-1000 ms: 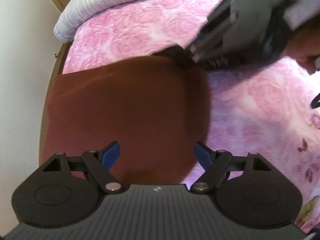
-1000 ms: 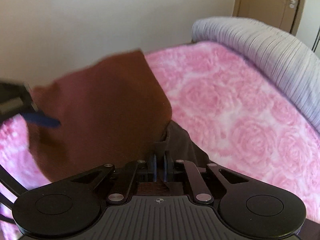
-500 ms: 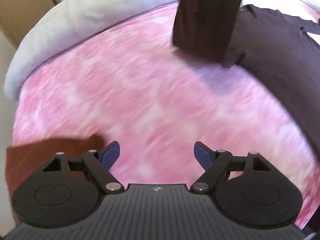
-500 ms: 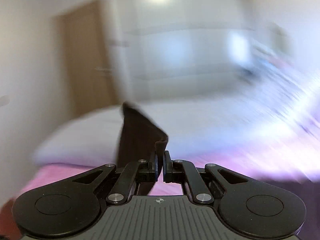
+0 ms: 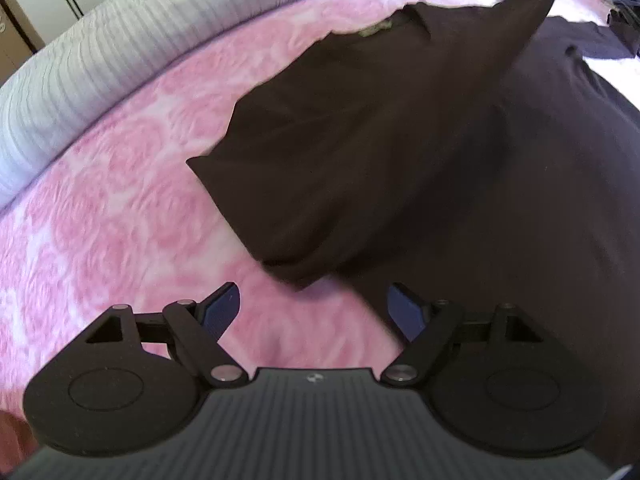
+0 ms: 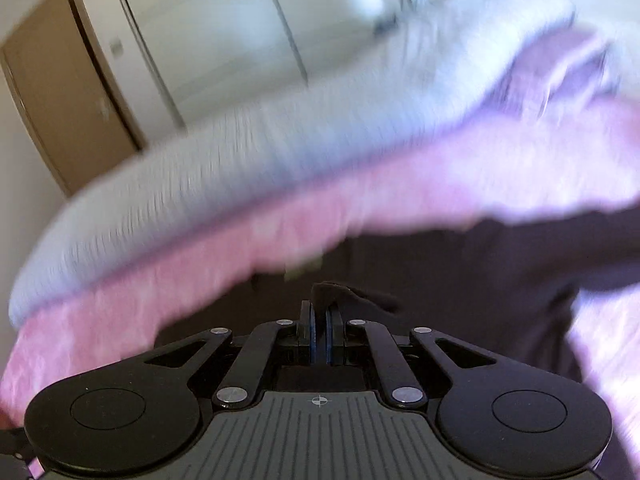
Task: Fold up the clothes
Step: 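Fold the held sleeve across the shirt body with the right gripper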
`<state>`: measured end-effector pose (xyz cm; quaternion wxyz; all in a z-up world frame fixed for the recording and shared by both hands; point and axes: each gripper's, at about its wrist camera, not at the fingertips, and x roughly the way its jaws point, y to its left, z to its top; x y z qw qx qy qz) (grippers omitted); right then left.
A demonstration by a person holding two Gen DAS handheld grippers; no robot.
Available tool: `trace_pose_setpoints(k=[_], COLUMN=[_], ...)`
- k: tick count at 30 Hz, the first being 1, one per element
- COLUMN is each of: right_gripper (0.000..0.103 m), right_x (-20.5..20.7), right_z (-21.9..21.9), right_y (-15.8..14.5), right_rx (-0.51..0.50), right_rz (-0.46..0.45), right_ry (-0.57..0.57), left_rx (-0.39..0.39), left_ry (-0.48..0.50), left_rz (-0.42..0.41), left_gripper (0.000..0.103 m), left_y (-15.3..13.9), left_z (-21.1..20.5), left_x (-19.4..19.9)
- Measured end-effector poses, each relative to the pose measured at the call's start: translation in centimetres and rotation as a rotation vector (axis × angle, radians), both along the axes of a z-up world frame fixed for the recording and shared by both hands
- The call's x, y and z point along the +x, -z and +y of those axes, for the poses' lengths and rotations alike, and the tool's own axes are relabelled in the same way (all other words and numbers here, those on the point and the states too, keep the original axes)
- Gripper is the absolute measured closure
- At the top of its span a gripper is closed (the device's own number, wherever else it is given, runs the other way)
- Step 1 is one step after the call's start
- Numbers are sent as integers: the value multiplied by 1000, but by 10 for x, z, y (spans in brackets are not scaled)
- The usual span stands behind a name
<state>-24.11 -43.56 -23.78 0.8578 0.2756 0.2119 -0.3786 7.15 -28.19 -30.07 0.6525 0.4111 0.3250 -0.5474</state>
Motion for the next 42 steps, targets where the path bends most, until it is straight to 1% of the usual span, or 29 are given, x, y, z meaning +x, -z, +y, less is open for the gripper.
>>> trace_pose_setpoints(k=[1,2,3,4,6,7,10,13,15,19,21,22,24,27,28,29,31,32,35,38,40,42], right_gripper=[100,100,100,100,100,100,100,100,100,99,94,90,88,79,74,66,58,56,55,55,55,55], right_x=[-12,-24,-35,-43,-50,-50,-46,-51,-53,-70,-87,-96,-114,-151,-165,-180,-213,-230,-285,-330,-347,-359], right_z=[-2,-5,-11,-19,-32,-35,-41,-45,-49,-55,-57,-58,-61,-70,-76,-84,-107,-119,-163,-205,-231,-254], right_y=[-5,1,17,35,71,81,96,98,99,106,107,104,97,86,83,79,72,69,59,52,52,60], right_rx=[-39,-45,-10,48,148,160,181,195,208,285,314,317,312,303,300,292,266,253,192,136,119,117], right_rz=[-10,14,55,85,135,156,173,152,148,178,180,176,175,147,130,122,111,103,113,114,89,62], right_ry=[28,62,96,132,168,156,129,131,120,114,128,133,163,252,284,321,396,432,551,646,682,702], left_rx=[1,6,12,23,42,45,37,17,14,21,20,19,31,49,53,53,55,55,54,44,33,22], left_ry=[6,10,16,28,47,54,66,79,108,168,184,193,211,235,244,253,275,283,309,326,324,318], left_rz=[6,8,9,9,0,1,7,13,9,-6,-9,-9,-8,-15,-17,-18,-22,-24,-30,-33,-22,-6], left_gripper=[25,25,25,25,25,25,25,25,25,25,25,25,25,25,25,25,25,25,25,25,25,25], left_y=[1,2,4,8,14,16,18,17,19,24,23,22,22,22,22,23,23,23,21,19,17,16], left_z=[-4,-7,-10,-13,-19,-20,-27,-35,-41,-52,-58,-61,-68,-77,-81,-87,-99,-104,-120,-139,-153,-168], left_x=[-1,-2,-3,-4,-7,-8,-11,-13,-14,-19,-22,-23,-30,-47,-54,-59,-73,-80,-102,-128,-144,-159])
